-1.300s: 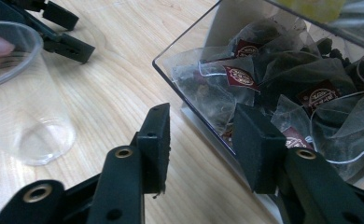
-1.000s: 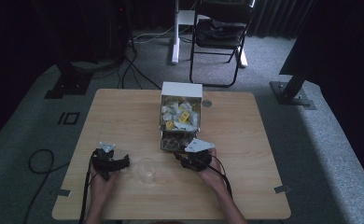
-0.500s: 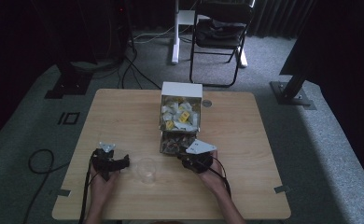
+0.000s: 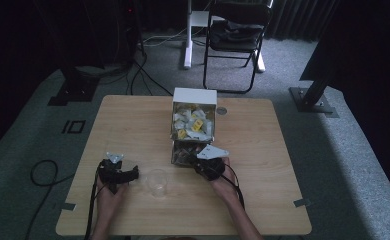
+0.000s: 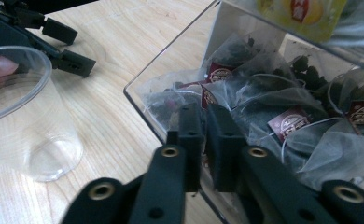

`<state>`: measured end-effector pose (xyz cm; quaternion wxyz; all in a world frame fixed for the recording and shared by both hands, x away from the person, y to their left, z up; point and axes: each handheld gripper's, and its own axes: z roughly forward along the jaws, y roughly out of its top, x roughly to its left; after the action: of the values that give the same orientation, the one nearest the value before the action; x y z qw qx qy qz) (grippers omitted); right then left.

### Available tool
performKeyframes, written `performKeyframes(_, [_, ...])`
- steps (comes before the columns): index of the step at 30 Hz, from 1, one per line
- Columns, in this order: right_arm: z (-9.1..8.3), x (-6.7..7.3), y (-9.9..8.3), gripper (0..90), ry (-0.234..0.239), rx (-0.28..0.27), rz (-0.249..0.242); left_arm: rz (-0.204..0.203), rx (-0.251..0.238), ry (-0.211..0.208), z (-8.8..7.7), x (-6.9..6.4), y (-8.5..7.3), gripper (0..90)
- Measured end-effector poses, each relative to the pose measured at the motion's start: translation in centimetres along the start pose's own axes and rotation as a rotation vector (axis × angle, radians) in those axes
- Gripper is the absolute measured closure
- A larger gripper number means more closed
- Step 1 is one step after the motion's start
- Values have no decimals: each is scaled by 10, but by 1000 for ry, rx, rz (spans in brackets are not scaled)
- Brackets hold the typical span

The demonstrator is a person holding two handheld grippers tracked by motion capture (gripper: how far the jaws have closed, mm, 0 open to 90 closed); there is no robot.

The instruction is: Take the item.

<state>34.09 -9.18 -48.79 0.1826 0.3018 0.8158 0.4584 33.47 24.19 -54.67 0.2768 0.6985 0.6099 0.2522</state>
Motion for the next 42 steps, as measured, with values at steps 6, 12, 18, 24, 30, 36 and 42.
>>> performKeyframes(6, [-1, -1, 2, 900, 2, -10, -1, 0, 0, 0, 0, 0, 0, 69])
performKeyframes(12, [-4, -2, 4, 900, -4, -30, 4, 0, 0, 0, 0, 0, 0, 69])
performKeyframes(18, [-6, -3, 6, 900, -4, -45, 13, 0, 0, 0, 0, 0, 0, 69])
performKeyframes(24, [-10, -3, 9, 900, -10, -62, 5, 0, 0, 0, 0, 0, 0, 69])
performKeyframes(30, [-14, -2, 10, 900, -14, -71, 4, 0, 0, 0, 0, 0, 0, 69])
performKeyframes(36, [-17, -1, 12, 900, -19, -80, -1, 0, 0, 0, 0, 0, 0, 69])
performKeyframes(42, [-22, 0, 15, 900, -27, -85, -10, 0, 0, 0, 0, 0, 0, 69])
